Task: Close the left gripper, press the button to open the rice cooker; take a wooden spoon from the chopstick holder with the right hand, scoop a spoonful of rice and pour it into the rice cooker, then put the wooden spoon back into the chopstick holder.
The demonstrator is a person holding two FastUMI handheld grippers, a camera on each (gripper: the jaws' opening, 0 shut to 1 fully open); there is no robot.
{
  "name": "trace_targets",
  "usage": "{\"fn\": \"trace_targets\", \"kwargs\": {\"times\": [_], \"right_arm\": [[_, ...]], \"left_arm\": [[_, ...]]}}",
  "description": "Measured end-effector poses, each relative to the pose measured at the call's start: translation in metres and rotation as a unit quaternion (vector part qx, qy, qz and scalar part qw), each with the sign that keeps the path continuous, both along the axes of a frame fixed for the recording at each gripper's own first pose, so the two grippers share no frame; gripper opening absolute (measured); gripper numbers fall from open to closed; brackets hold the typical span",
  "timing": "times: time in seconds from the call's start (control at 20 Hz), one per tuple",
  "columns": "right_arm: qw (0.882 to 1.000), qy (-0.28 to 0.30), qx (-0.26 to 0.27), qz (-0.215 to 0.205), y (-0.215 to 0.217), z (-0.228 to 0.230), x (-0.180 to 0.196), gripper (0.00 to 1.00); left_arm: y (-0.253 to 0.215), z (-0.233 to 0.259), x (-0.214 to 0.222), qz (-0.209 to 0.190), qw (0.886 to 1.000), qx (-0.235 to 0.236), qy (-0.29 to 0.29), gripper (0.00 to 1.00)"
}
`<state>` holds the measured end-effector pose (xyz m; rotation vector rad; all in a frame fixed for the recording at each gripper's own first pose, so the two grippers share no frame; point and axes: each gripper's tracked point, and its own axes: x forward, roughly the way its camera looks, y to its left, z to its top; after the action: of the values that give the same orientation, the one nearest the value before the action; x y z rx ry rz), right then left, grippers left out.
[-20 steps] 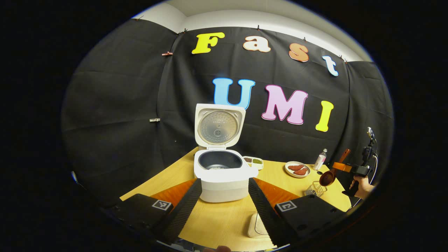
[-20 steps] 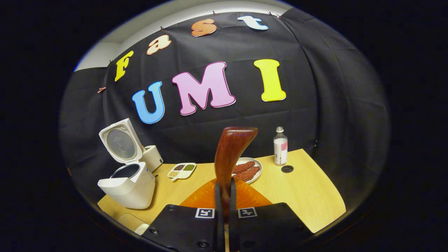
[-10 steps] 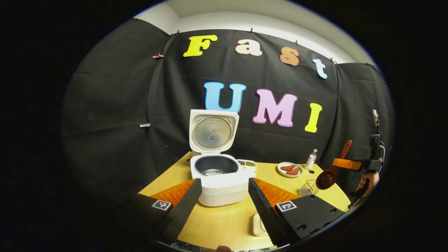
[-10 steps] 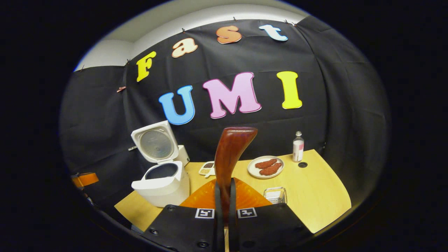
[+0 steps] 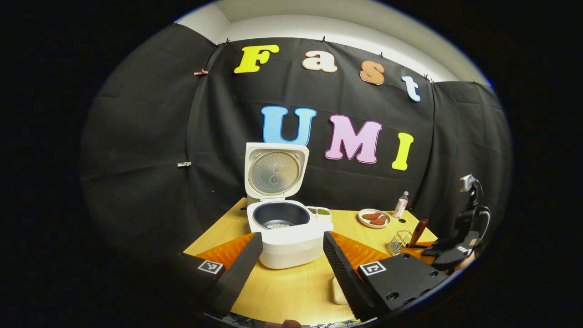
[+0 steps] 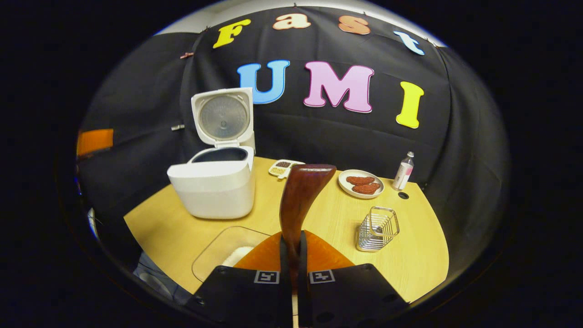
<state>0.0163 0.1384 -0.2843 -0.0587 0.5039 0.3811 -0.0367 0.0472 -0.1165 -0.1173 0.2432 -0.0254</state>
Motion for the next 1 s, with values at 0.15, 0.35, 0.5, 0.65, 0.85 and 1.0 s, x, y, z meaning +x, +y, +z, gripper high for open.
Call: {"fn": "trace_targets", "kwargs": {"times": [0.15, 0.35, 0.5, 0.65, 0.85, 1.0], "right_arm": [[0.999, 0.014, -0.037, 0.004, 0.006, -0.028, 0.000, 0.09], [0.998, 0.047, -0.043, -0.027, 0.006, -0.060, 0.000, 0.09], [0.995, 0.073, 0.008, -0.072, 0.009, -0.065, 0.003, 0.09], [0.986, 0.115, 0.079, -0.092, 0.025, -0.070, -0.002, 0.10], [0.968, 0.152, 0.153, -0.128, 0.035, -0.071, -0.003, 0.10], [0.953, 0.173, 0.197, -0.149, 0.040, -0.073, -0.003, 0.10]], "left_arm": [[0.003, 0.000, -0.001, -0.004, 1.000, 0.000, 0.000, 0.93], [0.007, 0.000, 0.001, -0.013, 1.000, 0.009, -0.003, 0.93], [0.010, 0.000, 0.002, -0.016, 1.000, 0.002, -0.001, 0.93], [0.016, -0.002, 0.005, -0.015, 1.000, 0.003, -0.001, 0.93], [0.025, -0.004, 0.009, -0.011, 1.000, -0.002, 0.002, 0.93], [0.030, -0.005, 0.011, -0.006, 1.000, -0.007, 0.003, 0.93]]}}
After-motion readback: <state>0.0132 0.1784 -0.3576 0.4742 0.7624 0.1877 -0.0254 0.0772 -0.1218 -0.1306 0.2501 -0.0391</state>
